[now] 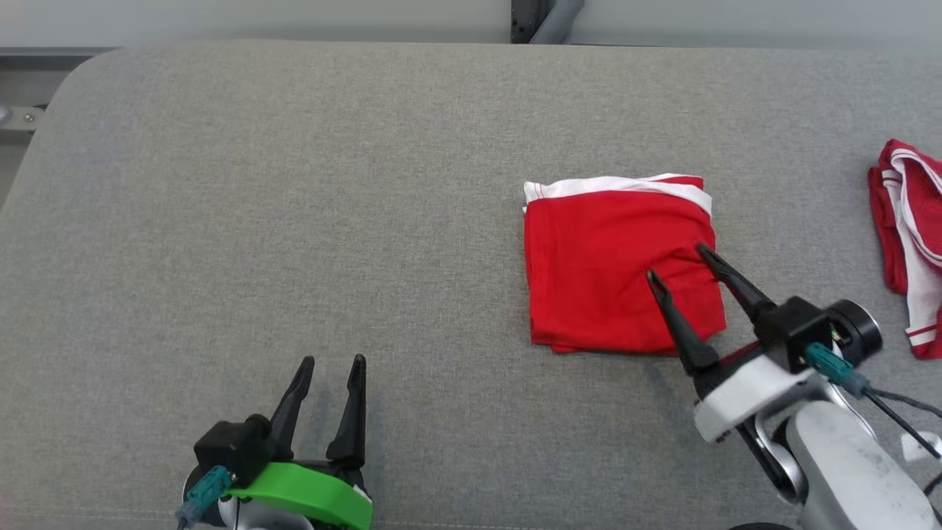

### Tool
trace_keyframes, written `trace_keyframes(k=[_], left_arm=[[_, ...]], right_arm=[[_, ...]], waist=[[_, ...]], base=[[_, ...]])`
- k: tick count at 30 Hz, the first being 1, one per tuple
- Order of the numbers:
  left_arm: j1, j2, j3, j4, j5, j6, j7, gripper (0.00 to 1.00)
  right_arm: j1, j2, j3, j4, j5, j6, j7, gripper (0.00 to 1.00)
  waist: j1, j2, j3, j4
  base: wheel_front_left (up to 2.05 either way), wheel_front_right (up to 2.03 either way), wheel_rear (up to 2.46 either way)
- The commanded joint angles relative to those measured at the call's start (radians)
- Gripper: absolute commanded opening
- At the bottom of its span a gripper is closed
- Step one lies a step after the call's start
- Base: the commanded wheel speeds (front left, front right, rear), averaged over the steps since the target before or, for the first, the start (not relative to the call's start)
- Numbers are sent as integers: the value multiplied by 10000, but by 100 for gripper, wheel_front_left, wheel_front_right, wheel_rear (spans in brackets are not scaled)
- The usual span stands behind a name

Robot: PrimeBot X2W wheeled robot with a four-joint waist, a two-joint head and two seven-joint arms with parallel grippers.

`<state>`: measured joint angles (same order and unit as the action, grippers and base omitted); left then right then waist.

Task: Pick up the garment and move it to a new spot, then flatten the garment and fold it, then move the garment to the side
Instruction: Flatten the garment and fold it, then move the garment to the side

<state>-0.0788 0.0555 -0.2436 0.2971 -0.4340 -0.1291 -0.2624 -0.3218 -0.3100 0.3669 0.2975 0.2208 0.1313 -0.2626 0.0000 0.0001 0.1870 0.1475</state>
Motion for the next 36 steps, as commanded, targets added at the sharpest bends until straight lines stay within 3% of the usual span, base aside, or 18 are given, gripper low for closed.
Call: trace_keyframes(k=[1,7,18,33,36], left_arm=[[259,1,75,-31,132,-30,-25,100],[522,-10,494,-110,440,-30,-25,100],[1036,-37,1449,-270,967,-30,-25,100],[1491,-41,1608,-659,768,-30,-25,100],[1420,-41,1550,-679,744,-30,-25,100]], right_arm=[[645,55,-533,-360,-262,-12,-24,100],[2601,644,-2595,-1549,-1041,-14,-24,100],[4593,1585,-4309,-1788,-1542,-12,-25,100],[4925,1600,-4304,-1416,-1365,-12,-25,100],[4558,1496,-3905,-1384,-1030,-12,-25,100]], waist=[[0,-1,-325,-270],[0,-1,-667,-522],[0,-1,-1203,-558],[0,-1,-1750,-319],[0,-1,-1729,-241]], base=[[0,0,0],[0,0,0],[0,0,0],[0,0,0],[0,0,0]])
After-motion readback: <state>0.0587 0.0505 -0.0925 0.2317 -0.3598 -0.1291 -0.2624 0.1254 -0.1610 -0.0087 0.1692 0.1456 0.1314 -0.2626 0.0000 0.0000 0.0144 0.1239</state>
